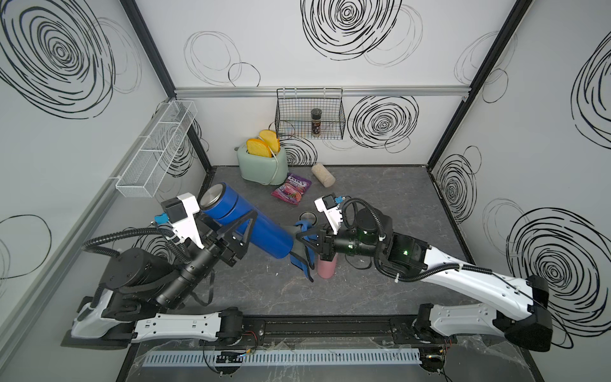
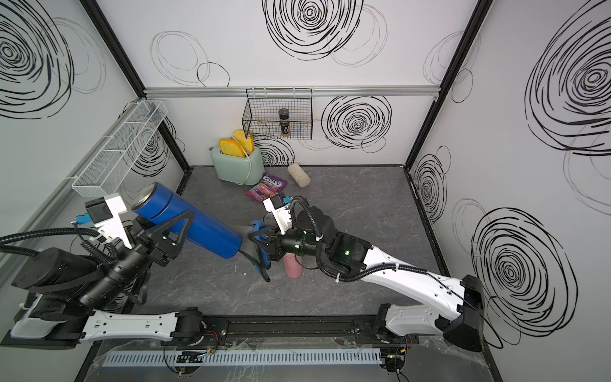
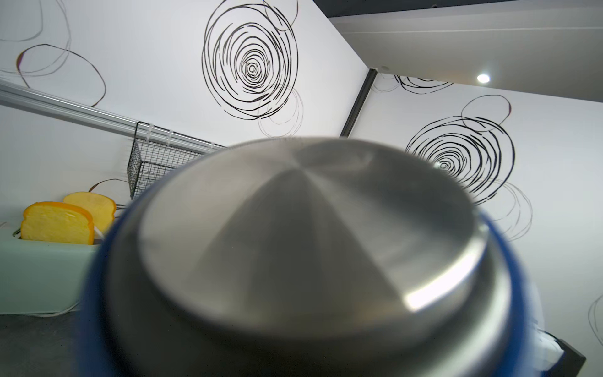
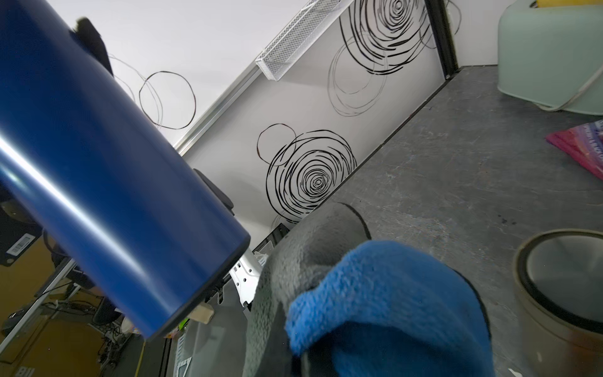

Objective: Wipe the surface of the thermos
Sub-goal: Wipe the dirt from the surface of the thermos.

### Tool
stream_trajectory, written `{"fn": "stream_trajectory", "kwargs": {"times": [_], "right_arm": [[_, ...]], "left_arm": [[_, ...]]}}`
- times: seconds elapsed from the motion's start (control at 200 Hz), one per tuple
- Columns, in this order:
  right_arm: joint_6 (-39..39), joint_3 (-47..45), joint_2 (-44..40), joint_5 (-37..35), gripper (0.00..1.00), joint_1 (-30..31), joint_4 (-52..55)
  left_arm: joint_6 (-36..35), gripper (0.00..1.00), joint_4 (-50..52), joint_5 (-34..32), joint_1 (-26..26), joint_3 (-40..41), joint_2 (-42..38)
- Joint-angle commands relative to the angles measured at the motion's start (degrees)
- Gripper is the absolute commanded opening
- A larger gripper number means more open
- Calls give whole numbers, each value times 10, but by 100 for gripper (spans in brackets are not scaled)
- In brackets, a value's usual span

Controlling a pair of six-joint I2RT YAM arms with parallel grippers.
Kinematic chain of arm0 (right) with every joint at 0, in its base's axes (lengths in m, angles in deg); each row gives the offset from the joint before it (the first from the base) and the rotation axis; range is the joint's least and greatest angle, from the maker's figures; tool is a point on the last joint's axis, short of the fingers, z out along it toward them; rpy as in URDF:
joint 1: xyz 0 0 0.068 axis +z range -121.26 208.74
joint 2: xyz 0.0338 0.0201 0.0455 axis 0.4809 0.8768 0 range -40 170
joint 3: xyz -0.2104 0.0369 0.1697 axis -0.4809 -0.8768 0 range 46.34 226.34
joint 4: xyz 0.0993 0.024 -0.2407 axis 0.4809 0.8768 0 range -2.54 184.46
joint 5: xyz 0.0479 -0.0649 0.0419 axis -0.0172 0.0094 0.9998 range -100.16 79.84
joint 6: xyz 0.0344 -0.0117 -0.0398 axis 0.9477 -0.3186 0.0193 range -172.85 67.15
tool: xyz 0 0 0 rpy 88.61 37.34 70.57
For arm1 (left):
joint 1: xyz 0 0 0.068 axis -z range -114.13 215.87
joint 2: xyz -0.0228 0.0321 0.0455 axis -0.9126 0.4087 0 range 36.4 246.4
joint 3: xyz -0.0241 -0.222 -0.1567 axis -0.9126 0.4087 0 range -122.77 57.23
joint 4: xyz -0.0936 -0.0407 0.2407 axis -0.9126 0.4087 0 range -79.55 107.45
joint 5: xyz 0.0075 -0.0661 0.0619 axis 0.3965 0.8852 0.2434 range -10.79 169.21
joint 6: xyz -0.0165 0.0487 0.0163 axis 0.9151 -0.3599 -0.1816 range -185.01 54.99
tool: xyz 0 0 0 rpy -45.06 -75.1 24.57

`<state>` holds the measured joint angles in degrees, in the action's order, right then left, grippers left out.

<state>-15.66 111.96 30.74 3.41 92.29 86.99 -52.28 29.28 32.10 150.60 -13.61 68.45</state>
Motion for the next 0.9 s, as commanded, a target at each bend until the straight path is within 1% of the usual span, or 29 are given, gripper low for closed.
{"fn": "stream_trajectory", "kwargs": {"times": [0.0,0.105,0.235,0.295,0.355,0.395,0.435,0.585,0.62,0.66,0.7,0.74,0.81,0.895], "right_arm": [[14,14,8,16,0,8,-64],[7,16,6,11,0,8,-73],[-2,12,-4,-3,0,5,-59],[-4,8,-9,-6,0,3,-55],[-2,1,-17,-9,0,2,-53],[-1,-4,-24,-14,0,1,-54],[0,-8,-31,-18,0,1,-54],[1,-19,-60,-36,0,-5,-58],[0,-20,-64,-38,0,-9,-59],[-1,-19,-67,-38,0,-14,-60],[-1,-19,-68,-38,0,-19,-60],[-2,-17,-68,-38,0,-24,-59],[-2,-17,-69,-37,0,-31,-57],[0,-21,-68,-36,0,-37,-60]], "left_arm": [[-61,0,-63,-46,27,-13,26],[-106,0,-62,-62,34,-43,58],[-136,0,-48,-45,29,-91,113],[-144,0,-43,-24,14,-112,141],[-140,0,-19,15,-24,-143,175],[-124,0,0,62,-68,-163,193],[-100,0,12,131,-134,-173,204],[37,0,10,482,-455,-163,220],[75,0,-3,561,-517,-152,223],[120,0,-29,635,-573,-132,222],[162,0,-64,688,-613,-105,216],[195,0,-99,721,-640,-78,205],[229,0,-128,750,-669,-51,192],[248,0,-131,773,-693,-47,184]]}}
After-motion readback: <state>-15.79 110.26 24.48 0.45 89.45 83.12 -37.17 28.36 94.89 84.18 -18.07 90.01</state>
